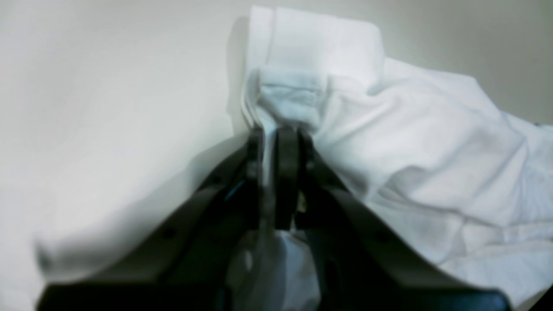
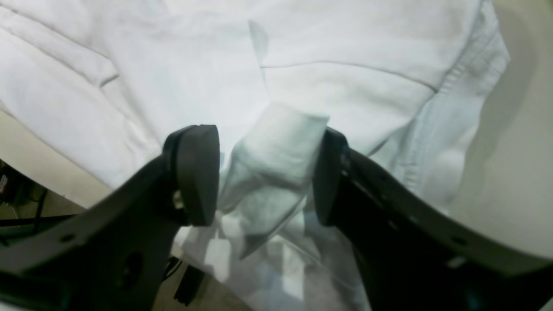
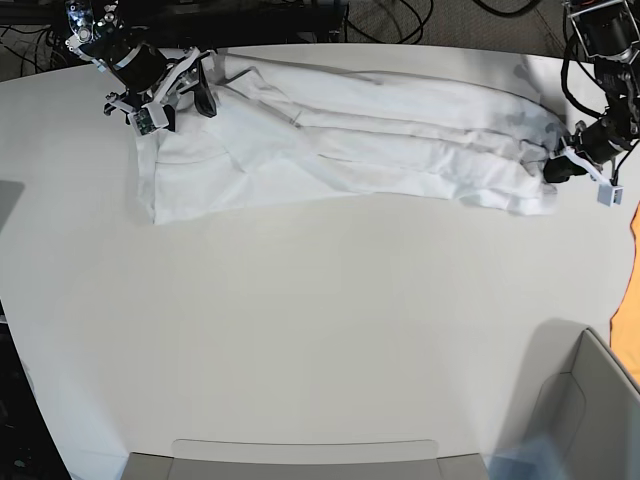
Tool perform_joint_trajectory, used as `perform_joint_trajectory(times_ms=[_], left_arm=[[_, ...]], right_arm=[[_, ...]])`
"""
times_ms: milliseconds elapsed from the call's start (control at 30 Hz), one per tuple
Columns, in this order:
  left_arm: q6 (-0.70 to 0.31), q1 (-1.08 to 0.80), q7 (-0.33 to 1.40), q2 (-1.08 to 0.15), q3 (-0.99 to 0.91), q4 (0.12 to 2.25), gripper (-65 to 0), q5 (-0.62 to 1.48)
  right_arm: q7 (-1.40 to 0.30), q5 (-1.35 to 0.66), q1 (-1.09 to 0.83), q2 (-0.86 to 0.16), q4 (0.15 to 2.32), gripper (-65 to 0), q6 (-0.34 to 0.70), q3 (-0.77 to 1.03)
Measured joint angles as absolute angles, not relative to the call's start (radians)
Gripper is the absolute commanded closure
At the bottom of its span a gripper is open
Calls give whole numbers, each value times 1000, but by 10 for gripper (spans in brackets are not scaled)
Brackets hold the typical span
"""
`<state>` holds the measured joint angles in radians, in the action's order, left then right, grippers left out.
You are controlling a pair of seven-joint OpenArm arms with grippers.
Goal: Fold the T-shirt properly
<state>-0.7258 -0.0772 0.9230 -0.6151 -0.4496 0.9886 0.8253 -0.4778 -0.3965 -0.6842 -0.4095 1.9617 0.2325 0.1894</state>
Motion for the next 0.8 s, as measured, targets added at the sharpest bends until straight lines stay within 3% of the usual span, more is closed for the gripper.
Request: perform_joint_trajectory(times_ms=[500, 633, 800], left_arm=[[-700, -44, 965, -687, -465, 984, 0, 760], [-703, -43, 1072, -678, -607, 997, 0, 762], [-695, -51, 1192, -664, -733, 1185, 0, 746]], right_arm=[[-478, -396, -682, -404, 1964, -332, 233, 189], [-478, -396, -685, -404, 1964, -332, 233, 189], [-478, -396, -684, -404, 1964, -332, 233, 189]])
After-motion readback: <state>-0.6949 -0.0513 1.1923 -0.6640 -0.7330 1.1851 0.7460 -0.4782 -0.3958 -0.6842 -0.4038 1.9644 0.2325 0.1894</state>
